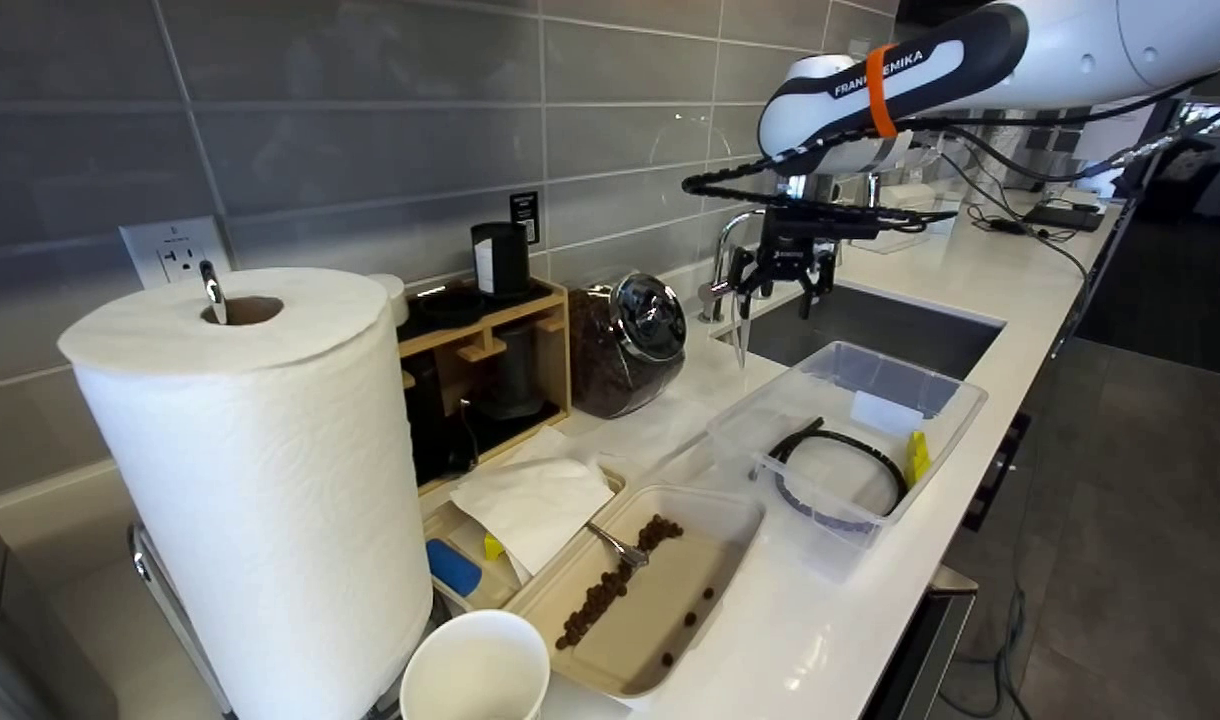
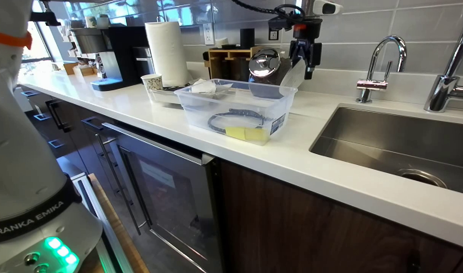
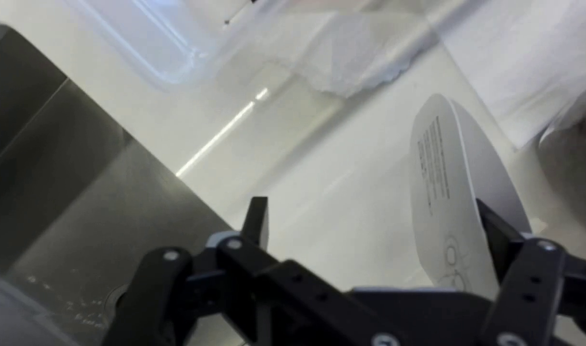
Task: Pick up the white oval shaped paper from the tote and place it on the counter
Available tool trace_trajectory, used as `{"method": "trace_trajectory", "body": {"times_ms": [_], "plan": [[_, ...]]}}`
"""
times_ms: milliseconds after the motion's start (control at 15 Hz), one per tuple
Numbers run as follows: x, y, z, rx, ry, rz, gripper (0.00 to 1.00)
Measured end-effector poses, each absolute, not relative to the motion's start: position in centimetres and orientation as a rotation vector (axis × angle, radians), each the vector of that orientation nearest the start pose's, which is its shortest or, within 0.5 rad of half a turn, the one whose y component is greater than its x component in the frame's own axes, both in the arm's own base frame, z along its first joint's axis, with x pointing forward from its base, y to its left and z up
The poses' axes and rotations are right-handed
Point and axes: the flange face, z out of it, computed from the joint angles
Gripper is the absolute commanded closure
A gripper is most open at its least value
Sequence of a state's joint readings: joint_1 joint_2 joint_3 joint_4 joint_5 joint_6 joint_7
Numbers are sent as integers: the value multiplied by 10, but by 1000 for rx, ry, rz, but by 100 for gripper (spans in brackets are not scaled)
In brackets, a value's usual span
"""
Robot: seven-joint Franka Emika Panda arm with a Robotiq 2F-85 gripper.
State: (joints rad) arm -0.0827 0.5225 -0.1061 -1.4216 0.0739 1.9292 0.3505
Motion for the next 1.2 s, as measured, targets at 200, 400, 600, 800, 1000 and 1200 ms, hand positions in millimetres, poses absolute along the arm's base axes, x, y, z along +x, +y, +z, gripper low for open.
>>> {"method": "trace_trajectory", "body": {"times_ms": [200, 400, 600, 800, 1000, 1200], "plan": [[699, -126, 399, -3075, 883, -118, 0], [707, -138, 401, -3146, 907, -389, 0], [706, -137, 395, -3174, 935, -472, 0], [697, -123, 391, -3138, 816, -292, 0], [687, -121, 397, -3126, 807, -167, 0], [685, -129, 401, -3177, 886, -202, 0]]}}
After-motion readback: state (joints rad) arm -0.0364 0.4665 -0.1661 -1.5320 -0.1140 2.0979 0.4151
